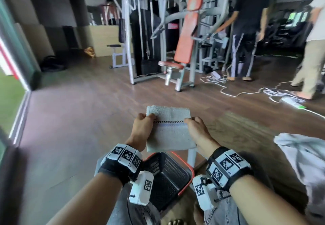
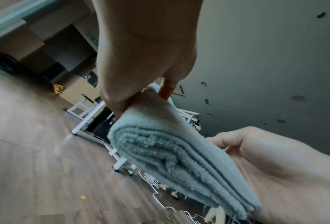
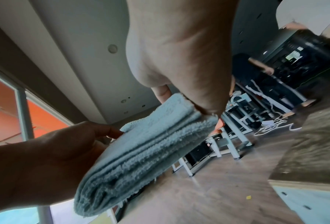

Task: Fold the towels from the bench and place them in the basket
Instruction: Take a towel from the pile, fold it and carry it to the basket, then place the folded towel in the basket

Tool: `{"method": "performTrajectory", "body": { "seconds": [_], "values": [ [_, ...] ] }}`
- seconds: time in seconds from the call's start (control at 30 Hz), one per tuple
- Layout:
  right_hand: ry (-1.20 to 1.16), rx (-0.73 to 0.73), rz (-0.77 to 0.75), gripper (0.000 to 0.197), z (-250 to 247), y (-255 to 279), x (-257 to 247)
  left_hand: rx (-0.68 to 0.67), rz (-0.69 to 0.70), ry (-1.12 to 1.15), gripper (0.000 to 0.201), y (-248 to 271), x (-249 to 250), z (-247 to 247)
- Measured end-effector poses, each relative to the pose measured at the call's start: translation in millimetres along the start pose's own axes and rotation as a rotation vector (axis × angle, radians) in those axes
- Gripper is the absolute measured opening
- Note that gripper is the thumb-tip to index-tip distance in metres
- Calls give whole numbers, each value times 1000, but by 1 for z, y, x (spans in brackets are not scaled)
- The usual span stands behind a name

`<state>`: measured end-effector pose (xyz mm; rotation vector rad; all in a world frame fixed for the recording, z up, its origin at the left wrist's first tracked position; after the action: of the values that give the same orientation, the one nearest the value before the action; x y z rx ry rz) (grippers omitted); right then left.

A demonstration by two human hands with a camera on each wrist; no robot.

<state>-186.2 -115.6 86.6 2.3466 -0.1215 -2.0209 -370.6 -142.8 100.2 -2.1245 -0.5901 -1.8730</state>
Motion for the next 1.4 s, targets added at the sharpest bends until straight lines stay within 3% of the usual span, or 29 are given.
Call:
{"method": "performTrajectory", "body": {
  "seconds": [0.2,0.33,0.53,0.63,0.8,0.9,0.97,1.07,1.1,1.27,1.4],
  "values": [
    [30,-144,-25,20,57,-5,5,132,-26,-7,23,-2,-19,-46],
    [47,-205,-44,23,85,-2,8,191,-50,15,21,-1,-35,-64],
    [86,-282,10,8,109,-15,25,261,-98,24,19,-3,-61,-77],
    [88,-336,84,52,119,-23,38,288,-121,-6,26,-7,-79,-76],
    [106,-406,192,62,132,-34,70,315,-220,-29,8,-12,-116,-72],
    [241,-422,290,89,139,-37,88,304,-264,-72,6,-13,-136,-73],
    [299,-402,326,79,143,-40,99,296,-299,-130,4,-13,-148,-75],
    [467,-384,264,60,156,-51,120,265,-393,-158,37,-17,-178,-74],
    [539,-412,240,54,162,-54,130,263,-418,-164,40,-20,-193,-73],
    [840,-538,241,39,189,-69,195,155,-542,-248,6,-42,-274,-57],
    [968,-593,282,33,203,-81,247,43,-685,-209,14,-51,-327,-40]
  ]
}}
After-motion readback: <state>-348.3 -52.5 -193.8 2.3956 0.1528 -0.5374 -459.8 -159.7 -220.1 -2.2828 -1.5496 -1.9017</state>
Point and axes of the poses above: each hand's wrist, its own y-axis away from the middle knuckle, its own z-axis out of the palm, x = y × z, the point moved 2 cm from there along -y, towards the middle knuckle, and after that the axes turned 3 degrees about -y, right-handed, at the moved point
